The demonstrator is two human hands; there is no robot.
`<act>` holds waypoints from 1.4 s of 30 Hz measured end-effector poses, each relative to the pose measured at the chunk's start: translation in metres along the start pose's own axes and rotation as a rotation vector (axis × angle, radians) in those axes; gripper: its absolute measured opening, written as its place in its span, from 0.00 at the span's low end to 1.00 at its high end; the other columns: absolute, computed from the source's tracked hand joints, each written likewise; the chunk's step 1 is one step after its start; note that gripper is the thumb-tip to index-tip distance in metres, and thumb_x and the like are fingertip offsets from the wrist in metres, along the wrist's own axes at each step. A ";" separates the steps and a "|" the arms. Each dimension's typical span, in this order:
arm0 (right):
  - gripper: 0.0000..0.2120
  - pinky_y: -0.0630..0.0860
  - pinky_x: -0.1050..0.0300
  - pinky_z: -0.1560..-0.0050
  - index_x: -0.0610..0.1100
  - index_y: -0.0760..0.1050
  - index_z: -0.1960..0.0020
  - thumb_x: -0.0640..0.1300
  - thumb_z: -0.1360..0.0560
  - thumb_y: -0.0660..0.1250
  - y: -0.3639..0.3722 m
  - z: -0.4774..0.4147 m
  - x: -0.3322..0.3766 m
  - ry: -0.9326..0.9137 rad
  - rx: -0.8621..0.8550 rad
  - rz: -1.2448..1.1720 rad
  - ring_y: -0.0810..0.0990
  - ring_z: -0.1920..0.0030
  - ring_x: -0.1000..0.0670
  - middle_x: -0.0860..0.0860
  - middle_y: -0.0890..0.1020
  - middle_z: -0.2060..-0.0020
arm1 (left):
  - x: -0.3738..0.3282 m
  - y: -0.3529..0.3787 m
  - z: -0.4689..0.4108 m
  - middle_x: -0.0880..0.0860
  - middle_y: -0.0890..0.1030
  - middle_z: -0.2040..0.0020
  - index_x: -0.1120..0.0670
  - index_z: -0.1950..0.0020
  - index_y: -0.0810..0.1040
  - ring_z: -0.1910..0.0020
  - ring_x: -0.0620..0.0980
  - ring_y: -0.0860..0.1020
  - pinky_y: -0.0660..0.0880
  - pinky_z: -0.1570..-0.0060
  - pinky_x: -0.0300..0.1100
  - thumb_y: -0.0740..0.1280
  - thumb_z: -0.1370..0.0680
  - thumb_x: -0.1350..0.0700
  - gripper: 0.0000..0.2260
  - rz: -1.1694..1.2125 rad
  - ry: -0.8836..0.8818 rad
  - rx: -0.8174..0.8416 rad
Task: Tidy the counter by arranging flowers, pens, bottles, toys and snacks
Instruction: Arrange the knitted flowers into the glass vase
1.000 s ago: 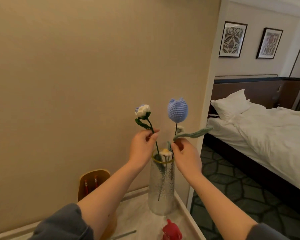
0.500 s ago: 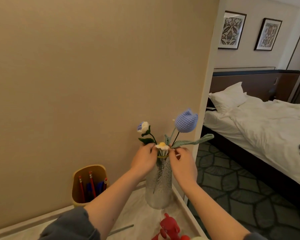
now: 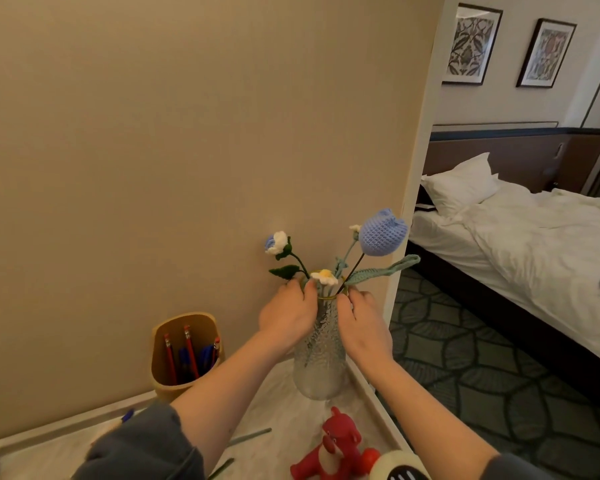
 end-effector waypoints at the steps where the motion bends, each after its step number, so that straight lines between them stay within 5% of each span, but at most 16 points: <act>1: 0.08 0.65 0.55 0.62 0.57 0.67 0.55 0.54 0.21 0.51 0.001 0.001 0.001 -0.003 0.012 -0.005 0.72 0.59 0.58 0.55 0.71 0.55 | 0.001 0.001 0.001 0.56 0.75 0.38 0.52 0.35 0.70 0.42 0.56 0.75 0.72 0.44 0.50 0.46 0.18 0.43 0.21 0.016 -0.006 0.019; 5: 0.11 0.69 0.52 0.53 0.52 0.70 0.44 0.52 0.20 0.52 0.000 0.008 0.005 -0.003 0.063 -0.036 0.74 0.49 0.49 0.51 0.75 0.50 | 0.003 0.001 0.012 0.54 0.77 0.46 0.51 0.47 0.72 0.52 0.52 0.75 0.70 0.53 0.47 0.47 0.18 0.43 0.18 0.074 -0.007 0.039; 9: 0.18 0.73 0.49 0.42 0.48 0.68 0.34 0.49 0.23 0.59 -0.003 0.021 0.012 -0.011 0.140 0.017 0.74 0.40 0.47 0.48 0.74 0.40 | 0.007 -0.005 0.027 0.54 0.78 0.45 0.52 0.43 0.74 0.49 0.51 0.76 0.72 0.50 0.47 0.48 0.18 0.44 0.19 0.114 -0.008 0.044; 12: 0.25 0.73 0.53 0.45 0.45 0.63 0.29 0.48 0.23 0.64 -0.004 0.038 0.013 0.093 0.129 -0.104 0.73 0.41 0.49 0.48 0.69 0.34 | 0.011 -0.013 0.045 0.53 0.76 0.36 0.53 0.34 0.71 0.40 0.50 0.73 0.66 0.46 0.42 0.50 0.17 0.47 0.19 0.184 -0.001 0.022; 14: 0.22 0.73 0.58 0.53 0.45 0.64 0.32 0.47 0.24 0.66 -0.001 0.049 0.017 0.123 0.128 -0.176 0.73 0.47 0.52 0.47 0.69 0.35 | 0.016 -0.021 0.058 0.53 0.76 0.37 0.54 0.33 0.72 0.43 0.47 0.72 0.65 0.46 0.40 0.52 0.17 0.48 0.18 0.241 -0.004 -0.004; 18: 0.17 0.76 0.39 0.43 0.48 0.65 0.40 0.43 0.25 0.67 0.016 0.072 0.041 0.100 0.189 -0.319 0.75 0.45 0.45 0.49 0.72 0.46 | 0.036 -0.038 0.084 0.54 0.81 0.43 0.53 0.40 0.77 0.44 0.53 0.78 0.73 0.40 0.49 0.56 0.18 0.50 0.14 0.341 -0.033 -0.052; 21: 0.18 0.76 0.38 0.43 0.49 0.66 0.39 0.43 0.26 0.67 0.032 0.091 0.063 0.079 0.232 -0.374 0.77 0.46 0.46 0.52 0.73 0.49 | 0.056 -0.055 0.108 0.50 0.82 0.50 0.47 0.49 0.78 0.51 0.51 0.80 0.76 0.45 0.54 0.57 0.20 0.48 0.10 0.374 -0.040 -0.122; 27: 0.14 0.79 0.42 0.46 0.49 0.69 0.40 0.40 0.25 0.64 0.074 0.130 0.099 0.064 0.359 -0.477 0.80 0.47 0.44 0.50 0.76 0.50 | 0.107 -0.095 0.154 0.42 0.81 0.57 0.44 0.58 0.80 0.55 0.46 0.80 0.78 0.51 0.47 0.59 0.20 0.53 0.12 0.466 -0.120 -0.259; 30: 0.13 0.78 0.43 0.44 0.49 0.70 0.41 0.40 0.24 0.64 0.103 0.151 0.118 0.060 0.445 -0.474 0.80 0.48 0.46 0.50 0.78 0.51 | 0.140 -0.115 0.181 0.43 0.82 0.60 0.44 0.58 0.79 0.59 0.47 0.81 0.77 0.60 0.45 0.59 0.20 0.52 0.11 0.473 -0.203 -0.288; 34: 0.08 0.78 0.51 0.52 0.49 0.72 0.45 0.39 0.22 0.62 0.142 0.179 0.148 0.055 0.561 -0.489 0.81 0.52 0.48 0.47 0.79 0.49 | 0.185 -0.146 0.216 0.41 0.82 0.56 0.42 0.56 0.79 0.59 0.43 0.81 0.78 0.58 0.45 0.58 0.19 0.52 0.11 0.457 -0.281 -0.327; 37: 0.05 0.79 0.55 0.58 0.51 0.74 0.48 0.44 0.22 0.63 0.171 0.203 0.161 0.028 0.711 -0.380 0.82 0.55 0.51 0.50 0.81 0.52 | 0.214 -0.162 0.243 0.41 0.81 0.56 0.42 0.55 0.78 0.63 0.37 0.80 0.73 0.64 0.37 0.58 0.19 0.52 0.11 0.454 -0.315 -0.347; 42: 0.11 0.76 0.58 0.62 0.50 0.74 0.43 0.50 0.24 0.66 0.205 0.244 0.158 0.017 0.866 -0.210 0.81 0.54 0.52 0.53 0.79 0.51 | 0.250 -0.155 0.284 0.46 0.81 0.53 0.43 0.53 0.78 0.59 0.43 0.80 0.73 0.61 0.38 0.58 0.19 0.55 0.11 0.492 -0.400 -0.322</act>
Point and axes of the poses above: each hand's wrist, its own z-axis away from the middle knuckle, its own y-axis out of the palm, x = y × z, the point moved 4 cm from there along -z, towards the middle knuckle
